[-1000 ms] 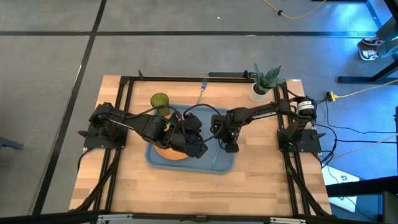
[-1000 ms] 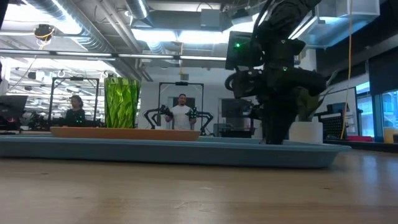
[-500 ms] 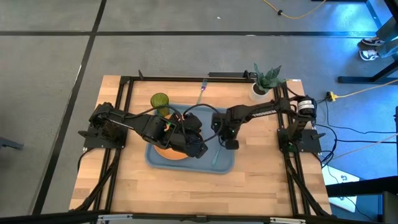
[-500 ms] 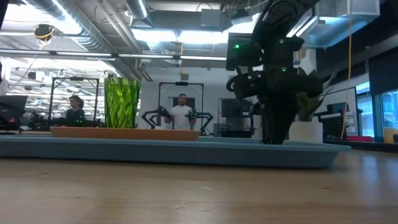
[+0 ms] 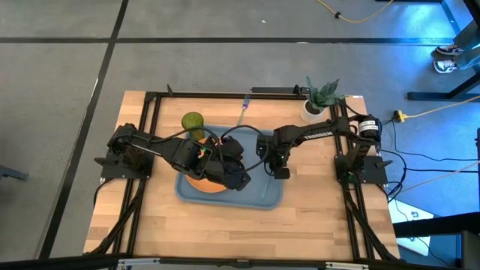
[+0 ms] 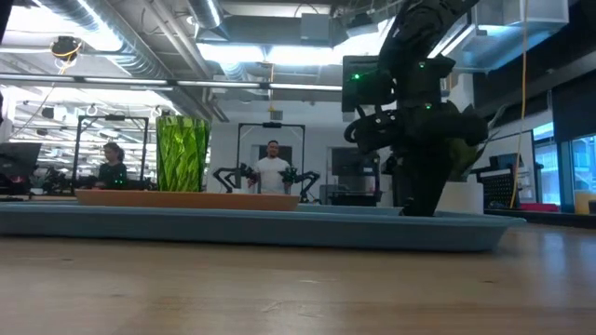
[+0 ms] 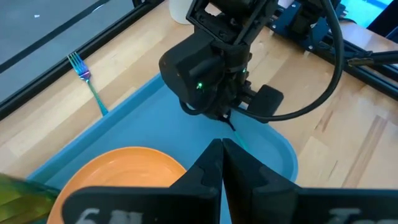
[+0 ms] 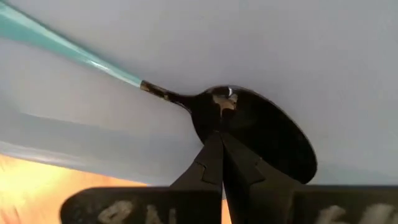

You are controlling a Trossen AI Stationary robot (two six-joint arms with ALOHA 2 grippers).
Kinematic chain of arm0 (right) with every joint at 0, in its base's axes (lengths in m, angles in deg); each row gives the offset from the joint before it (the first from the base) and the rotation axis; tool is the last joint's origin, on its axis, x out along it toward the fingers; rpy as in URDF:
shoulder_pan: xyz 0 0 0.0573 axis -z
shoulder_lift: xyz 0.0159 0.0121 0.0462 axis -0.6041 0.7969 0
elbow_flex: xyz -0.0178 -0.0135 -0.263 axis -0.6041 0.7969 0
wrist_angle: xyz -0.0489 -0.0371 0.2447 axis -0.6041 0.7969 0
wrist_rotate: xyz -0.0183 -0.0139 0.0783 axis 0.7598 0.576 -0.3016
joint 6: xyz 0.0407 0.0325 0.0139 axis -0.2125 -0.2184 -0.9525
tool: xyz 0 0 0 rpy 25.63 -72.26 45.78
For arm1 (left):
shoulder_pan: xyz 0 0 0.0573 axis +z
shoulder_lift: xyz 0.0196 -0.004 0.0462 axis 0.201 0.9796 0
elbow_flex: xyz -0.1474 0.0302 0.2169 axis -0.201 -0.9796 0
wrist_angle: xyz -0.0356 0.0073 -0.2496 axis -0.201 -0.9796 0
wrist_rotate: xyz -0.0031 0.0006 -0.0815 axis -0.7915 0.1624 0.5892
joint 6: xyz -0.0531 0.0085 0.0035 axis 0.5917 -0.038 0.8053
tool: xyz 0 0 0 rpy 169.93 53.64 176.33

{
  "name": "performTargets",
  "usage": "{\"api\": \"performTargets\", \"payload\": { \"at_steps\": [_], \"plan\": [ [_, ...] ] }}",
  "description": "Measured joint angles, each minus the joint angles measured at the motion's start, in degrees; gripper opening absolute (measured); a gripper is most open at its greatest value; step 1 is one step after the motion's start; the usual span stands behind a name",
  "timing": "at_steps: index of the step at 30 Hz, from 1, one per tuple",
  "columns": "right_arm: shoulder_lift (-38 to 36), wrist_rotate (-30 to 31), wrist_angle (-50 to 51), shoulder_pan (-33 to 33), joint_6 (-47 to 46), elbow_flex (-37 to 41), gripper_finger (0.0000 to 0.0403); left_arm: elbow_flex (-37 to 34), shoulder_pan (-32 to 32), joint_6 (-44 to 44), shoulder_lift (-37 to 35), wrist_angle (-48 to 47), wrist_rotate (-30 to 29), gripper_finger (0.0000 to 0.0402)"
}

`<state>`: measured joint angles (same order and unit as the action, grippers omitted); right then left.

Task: Pick and place plate/cup/fork/spoon on tray
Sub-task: Put the blue spoon on the blue tray to the right of the orange plate, then put the blue fork on the blue tray between the orange plate and blue spoon

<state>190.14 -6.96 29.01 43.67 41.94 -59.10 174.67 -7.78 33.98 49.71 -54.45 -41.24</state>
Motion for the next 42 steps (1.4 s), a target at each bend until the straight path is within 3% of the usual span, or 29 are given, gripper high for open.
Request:
{"api": "performTargets", "payload": {
  "at_steps": [12,25,42],
  "plan": [
    [0.80,-0.03,-7.79,0.52,0.16,0.00,0.0000,0.00,0.00,-0.02,0.00,0.00,0.20,0.0000],
    [3.31,-0.02,-8.58,0.89,1.54,-1.90,0.0000,0.00,0.00,-0.03,0.00,-0.02,0.24,0.0000],
    [3.15,2.55,10.02,0.81,4.45,-15.50,0.0000,0.02,0.09,1.01,0.00,-1.46,0.05,0.0000]
  ]
}}
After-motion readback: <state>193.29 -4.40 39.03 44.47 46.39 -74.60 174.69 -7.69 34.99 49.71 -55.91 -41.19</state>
